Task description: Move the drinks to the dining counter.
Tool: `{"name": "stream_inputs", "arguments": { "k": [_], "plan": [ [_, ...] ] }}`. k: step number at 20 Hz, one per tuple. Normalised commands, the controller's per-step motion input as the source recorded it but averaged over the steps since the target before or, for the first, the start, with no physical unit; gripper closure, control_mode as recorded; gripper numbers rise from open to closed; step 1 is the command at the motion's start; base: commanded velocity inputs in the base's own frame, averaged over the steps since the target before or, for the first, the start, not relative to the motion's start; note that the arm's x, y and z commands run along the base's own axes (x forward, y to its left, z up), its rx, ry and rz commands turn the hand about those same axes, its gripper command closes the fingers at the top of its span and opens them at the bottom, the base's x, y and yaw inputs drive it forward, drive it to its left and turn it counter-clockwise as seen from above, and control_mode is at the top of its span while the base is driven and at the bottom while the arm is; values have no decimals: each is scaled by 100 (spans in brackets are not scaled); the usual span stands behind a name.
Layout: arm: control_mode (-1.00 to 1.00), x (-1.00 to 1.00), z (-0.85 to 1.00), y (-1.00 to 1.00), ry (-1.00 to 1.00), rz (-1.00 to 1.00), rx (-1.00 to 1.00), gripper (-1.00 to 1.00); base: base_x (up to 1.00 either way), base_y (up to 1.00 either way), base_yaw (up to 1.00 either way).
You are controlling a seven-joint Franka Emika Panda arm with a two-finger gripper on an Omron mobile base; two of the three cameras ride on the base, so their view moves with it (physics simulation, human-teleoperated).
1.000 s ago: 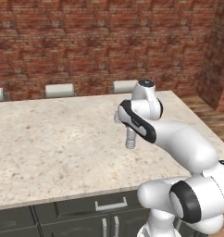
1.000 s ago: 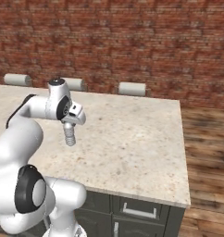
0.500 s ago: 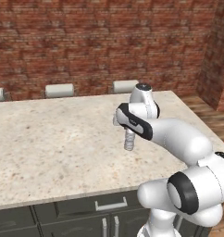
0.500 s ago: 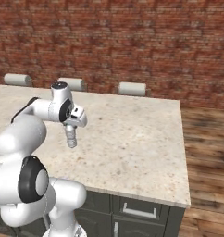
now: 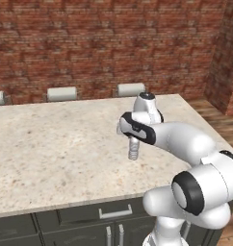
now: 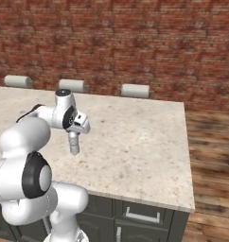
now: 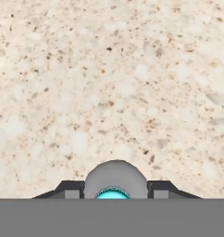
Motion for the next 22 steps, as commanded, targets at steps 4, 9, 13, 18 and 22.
{"name": "stream_inputs", "arguments": {
  "k": [4,9,13,18,22],
  "plan": [
    [-100,10,-28,8,1,-2,0,100,0,0,0],
    [-100,9,-32,8,0,-3,0,100,0,0,0],
    [-100,6,-36,2,1,-3,0,100,0,0,0],
    [-100,0,-36,0,0,-3,0,100,0,0,0],
    [-100,-5,-20,-4,0,-4,0,-100,0,0,0]
  ]
}}
